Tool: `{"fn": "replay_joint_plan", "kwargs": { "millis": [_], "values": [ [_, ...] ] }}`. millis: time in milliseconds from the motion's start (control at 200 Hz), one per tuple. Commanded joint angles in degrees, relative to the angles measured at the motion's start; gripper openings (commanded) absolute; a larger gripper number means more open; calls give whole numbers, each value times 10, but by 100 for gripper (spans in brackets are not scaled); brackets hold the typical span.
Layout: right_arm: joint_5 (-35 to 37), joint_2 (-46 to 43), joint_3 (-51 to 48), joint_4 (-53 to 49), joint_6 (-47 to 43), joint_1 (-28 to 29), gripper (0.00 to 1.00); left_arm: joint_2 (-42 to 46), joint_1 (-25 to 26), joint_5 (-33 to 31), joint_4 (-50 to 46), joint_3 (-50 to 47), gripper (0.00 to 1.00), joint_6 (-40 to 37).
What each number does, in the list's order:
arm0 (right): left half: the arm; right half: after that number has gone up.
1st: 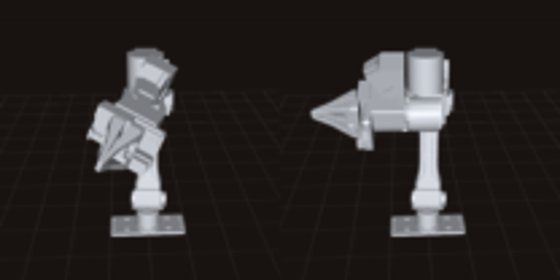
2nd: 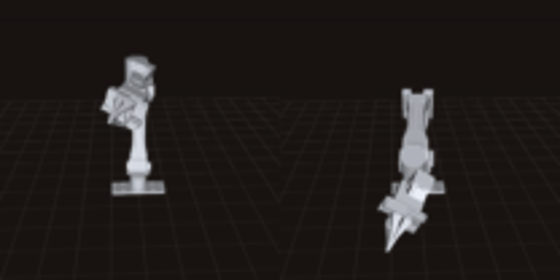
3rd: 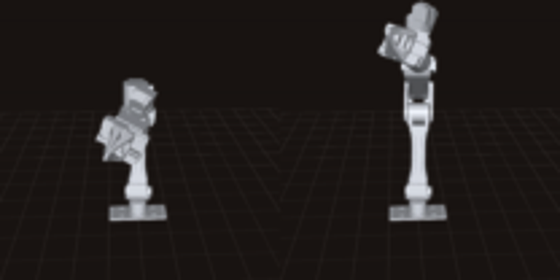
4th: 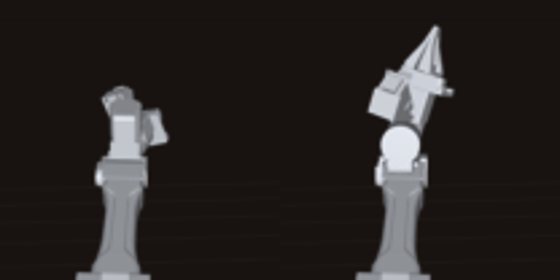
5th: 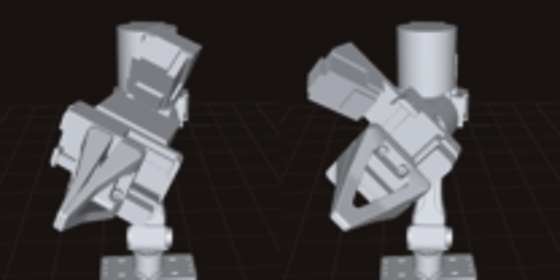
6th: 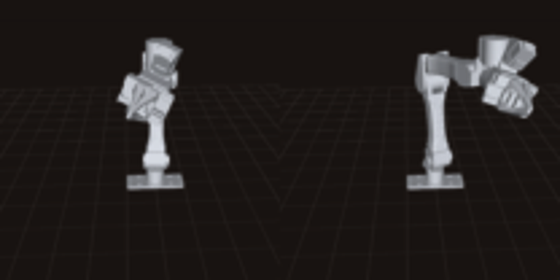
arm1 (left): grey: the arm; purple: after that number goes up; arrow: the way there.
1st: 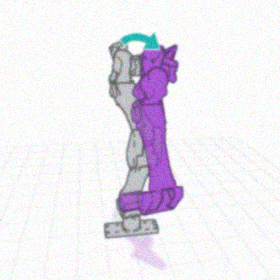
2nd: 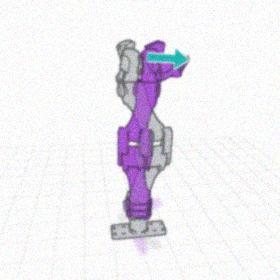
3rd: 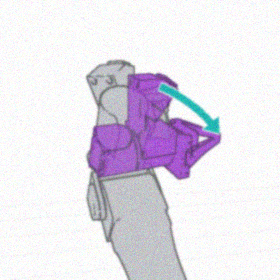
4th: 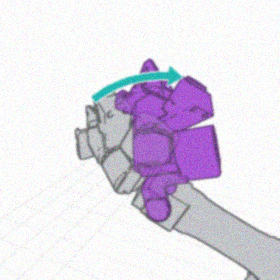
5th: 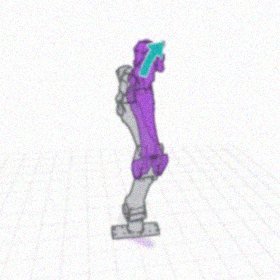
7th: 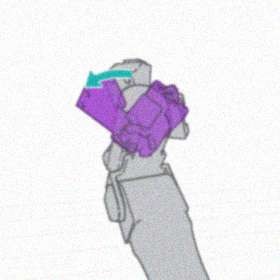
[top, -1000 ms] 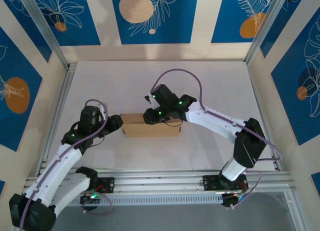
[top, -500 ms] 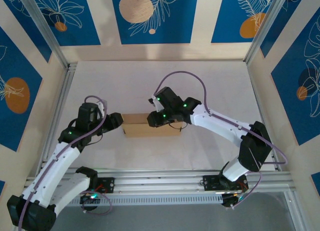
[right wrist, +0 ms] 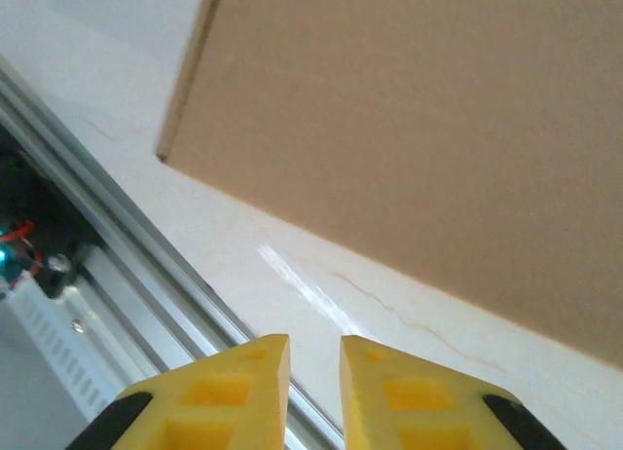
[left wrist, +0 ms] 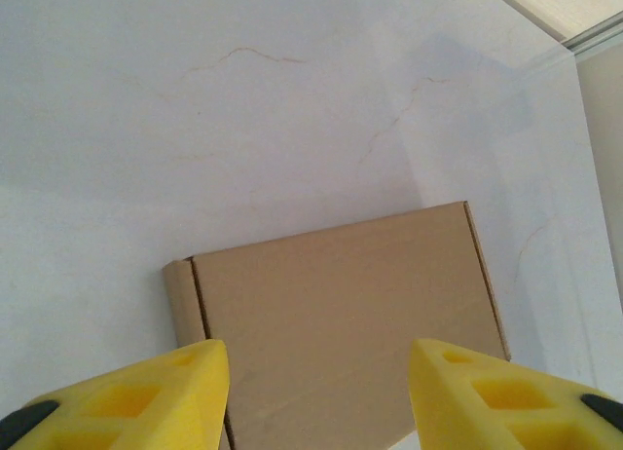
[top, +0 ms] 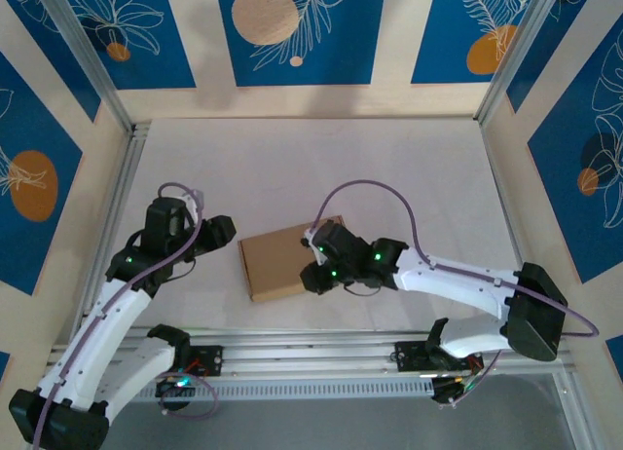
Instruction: Fold the paper box
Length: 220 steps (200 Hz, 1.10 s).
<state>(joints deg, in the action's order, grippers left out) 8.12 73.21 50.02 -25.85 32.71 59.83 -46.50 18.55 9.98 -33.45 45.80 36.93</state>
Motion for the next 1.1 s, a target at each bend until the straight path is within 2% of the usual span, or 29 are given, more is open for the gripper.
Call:
{"fn": "replay_joint_plan", "kwargs": {
  "millis": [0, 145, 250, 375, 455, 565, 735, 975, 1095],
  "values": [
    [32, -18, -21, 12, 31, 9, 24, 0, 2, -3, 6, -3, 52, 3],
    [30, -11, -9, -18, 34, -2, 27, -17, 2, 16, 24, -57, 52, 41],
    [1, -10, 5, -58, 19, -86, 40, -16, 4, 35, 55, -120, 52, 92],
    [-19, 14, 30, -91, -22, -196, 51, -8, 17, 34, 76, -160, 52, 107],
    [-2, 40, 46, -100, -40, -237, 59, -9, 33, 35, 90, -176, 52, 110],
    [-45, 76, 47, -79, -51, -284, 64, -26, 52, 30, 106, -194, 53, 118],
    [-134, 139, 45, -45, -54, -306, 63, -59, 58, 34, 155, -220, 54, 131],
    [-172, 166, 16, -2, -29, -332, 51, -148, 63, 40, 215, -196, 46, 116],
    [-181, 164, 2, 21, -11, -358, 49, -203, 63, 29, 239, -168, 43, 98]
  ]
}}
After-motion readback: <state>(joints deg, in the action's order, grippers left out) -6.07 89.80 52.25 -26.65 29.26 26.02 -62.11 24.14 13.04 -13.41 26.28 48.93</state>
